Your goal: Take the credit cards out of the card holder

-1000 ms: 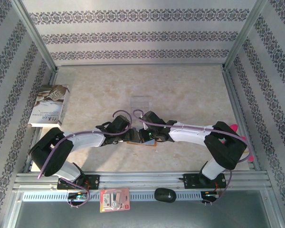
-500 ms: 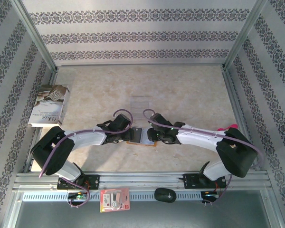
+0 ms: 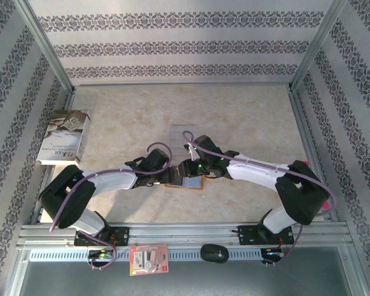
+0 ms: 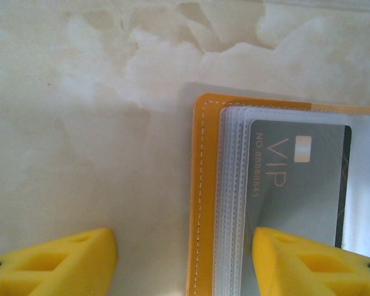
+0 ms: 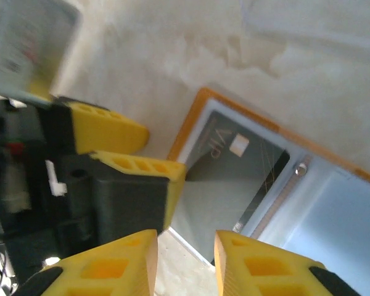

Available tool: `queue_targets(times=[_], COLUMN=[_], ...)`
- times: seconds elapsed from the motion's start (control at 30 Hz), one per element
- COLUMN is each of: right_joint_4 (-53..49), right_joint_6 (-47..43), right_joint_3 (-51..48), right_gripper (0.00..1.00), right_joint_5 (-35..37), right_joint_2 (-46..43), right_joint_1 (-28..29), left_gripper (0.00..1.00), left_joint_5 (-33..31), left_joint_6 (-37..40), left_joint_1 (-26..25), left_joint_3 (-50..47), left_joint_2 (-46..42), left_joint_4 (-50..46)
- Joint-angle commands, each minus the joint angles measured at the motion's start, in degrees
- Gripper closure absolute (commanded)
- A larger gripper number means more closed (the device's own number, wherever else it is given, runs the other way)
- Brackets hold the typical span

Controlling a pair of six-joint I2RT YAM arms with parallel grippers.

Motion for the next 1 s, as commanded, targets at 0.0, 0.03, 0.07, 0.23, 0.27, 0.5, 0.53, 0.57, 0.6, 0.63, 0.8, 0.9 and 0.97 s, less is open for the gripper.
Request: queue_targets(times=[0.0, 0.03, 0.07, 0.23, 0.27, 0.5, 0.53, 0.57, 0.6, 0.63, 0.8, 0.9, 0.97], right_joint_4=[-0.9, -1.5, -2.0, -5.4, -6.0, -7.8, -7.5, -7.5, -7.3, -7.0, -6.4, -3.0, -3.4], right_joint_6=[1.1, 1.4, 1.5, 3.1, 3.3, 1.0, 0.0, -0.8, -1.8, -2.5, -3.0, -2.2, -1.8], right_joint_3=[-2.4, -3.4, -4.7, -10.2, -10.8, -9.0, -8.6, -8.0, -7.4, -6.7, -3.4, -2.6, -1.5], right_gripper=[0.72, 0.72, 0.73, 0.75, 0.76, 0.73, 0.70, 0.68, 0.66, 0.65, 0.64, 0.64, 0.66], right_joint_5=[-3.1, -2.4, -1.6, 5.4, 6.6, 8.8, 8.2, 7.7, 6.9, 6.0, 5.5, 2.7, 4.3], right_joint_2=[1.2, 1.0, 0.5, -3.7, -4.2, -5.0, -6.3, -7.5, -8.5, -9.5, -9.1, -5.7, -3.9], right_joint_1=[-0.3, -0.4, -0.5, -2.6, -3.3, -5.2, -5.2, -5.2, -5.1, -4.8, -3.2, -3.1, -3.0], left_gripper=[0.39, 0.39, 0.39, 0.39, 0.40, 0.40, 0.40, 0.39, 0.39, 0.38, 0.35, 0.36, 0.38], left_joint_5=[5.8, 5.8, 5.8, 7.0, 7.3, 8.1, 8.0, 7.8, 7.3, 6.9, 5.2, 6.3, 5.9], left_joint_6=[0.4, 0.4, 0.4, -0.1, -0.1, -0.1, -0.1, 0.0, 0.1, 0.3, 0.9, 1.6, 2.6], left_joint_1=[-0.7, -0.7, -0.7, -0.7, -0.7, -0.9, -0.9, -0.9, -0.9, -0.9, -1.0, -1.3, -2.0], left_joint_3=[-2.3, -2.4, -2.4, -2.5, -2.5, -2.7, -2.8, -2.9, -3.0, -3.1, -4.0, -3.1, -1.3], left_joint_2=[2.9, 2.8, 2.7, 4.0, 4.3, 3.8, 3.1, 2.3, 1.2, -0.1, -5.0, -3.6, -1.9], left_joint_4=[3.8, 3.8, 3.8, 4.6, 4.8, 4.3, 3.8, 3.4, 2.8, 2.3, 3.7, 5.7, 4.5])
